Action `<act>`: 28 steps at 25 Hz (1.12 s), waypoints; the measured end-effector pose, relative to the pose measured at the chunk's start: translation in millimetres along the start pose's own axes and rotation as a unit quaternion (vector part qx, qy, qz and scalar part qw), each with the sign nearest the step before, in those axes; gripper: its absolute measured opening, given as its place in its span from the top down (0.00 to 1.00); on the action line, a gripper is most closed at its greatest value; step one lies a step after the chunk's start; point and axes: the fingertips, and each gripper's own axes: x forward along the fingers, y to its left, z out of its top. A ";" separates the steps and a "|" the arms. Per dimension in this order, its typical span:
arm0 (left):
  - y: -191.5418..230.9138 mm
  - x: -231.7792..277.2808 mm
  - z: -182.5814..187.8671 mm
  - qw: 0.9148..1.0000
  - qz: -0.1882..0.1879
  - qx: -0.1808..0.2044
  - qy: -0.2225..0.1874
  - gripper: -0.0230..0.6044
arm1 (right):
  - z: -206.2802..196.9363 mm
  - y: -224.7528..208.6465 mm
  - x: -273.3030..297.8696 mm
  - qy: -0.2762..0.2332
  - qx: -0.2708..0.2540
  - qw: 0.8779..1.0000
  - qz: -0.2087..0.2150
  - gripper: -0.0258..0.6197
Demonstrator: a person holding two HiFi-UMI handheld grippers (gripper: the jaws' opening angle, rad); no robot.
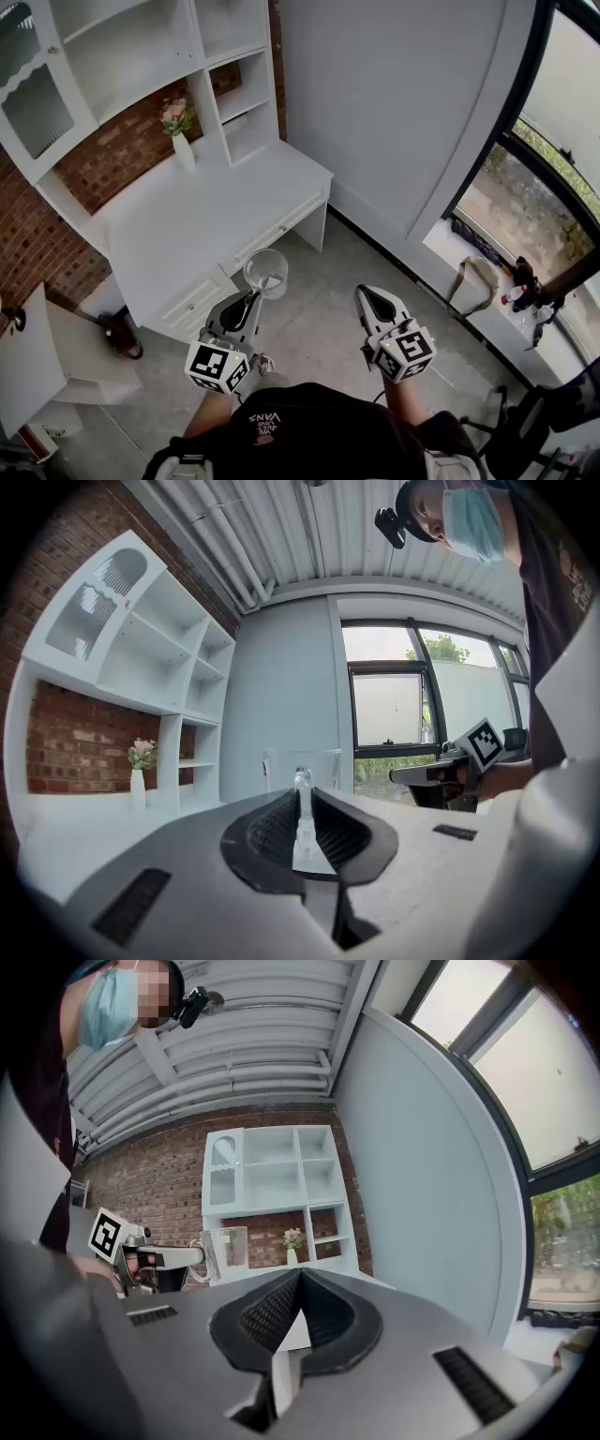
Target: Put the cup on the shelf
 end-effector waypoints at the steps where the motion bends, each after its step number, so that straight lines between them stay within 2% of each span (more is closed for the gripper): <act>1: -2.0 1.3 0.9 1.000 -0.001 0.000 0.000 0.92 | 1.6 -0.4 -1.2 -0.002 0.000 1.000 0.004 0.96; 7: -6.0 9.8 1.3 1.000 -0.002 0.000 0.002 0.92 | 6.5 -2.2 -0.8 -0.015 0.007 1.000 0.019 0.96; 14: 11.0 34.8 -4.4 1.000 -0.007 -0.004 0.006 0.92 | 4.3 -17.2 20.1 -0.010 0.009 1.000 0.005 0.96; 19: 43.1 68.3 -6.3 1.000 -0.021 -0.006 0.006 0.92 | 8.1 -32.8 57.2 -0.010 0.007 1.000 -0.013 0.96; 24: 85.8 114.7 7.8 0.999 -0.040 -0.013 -0.005 0.92 | 22.2 -52.4 106.8 -0.017 0.005 0.999 -0.033 0.96; 28: 125.3 149.7 17.4 0.998 -0.055 -0.002 -0.003 0.92 | 34.2 -69.2 148.4 -0.026 0.005 0.998 -0.053 0.96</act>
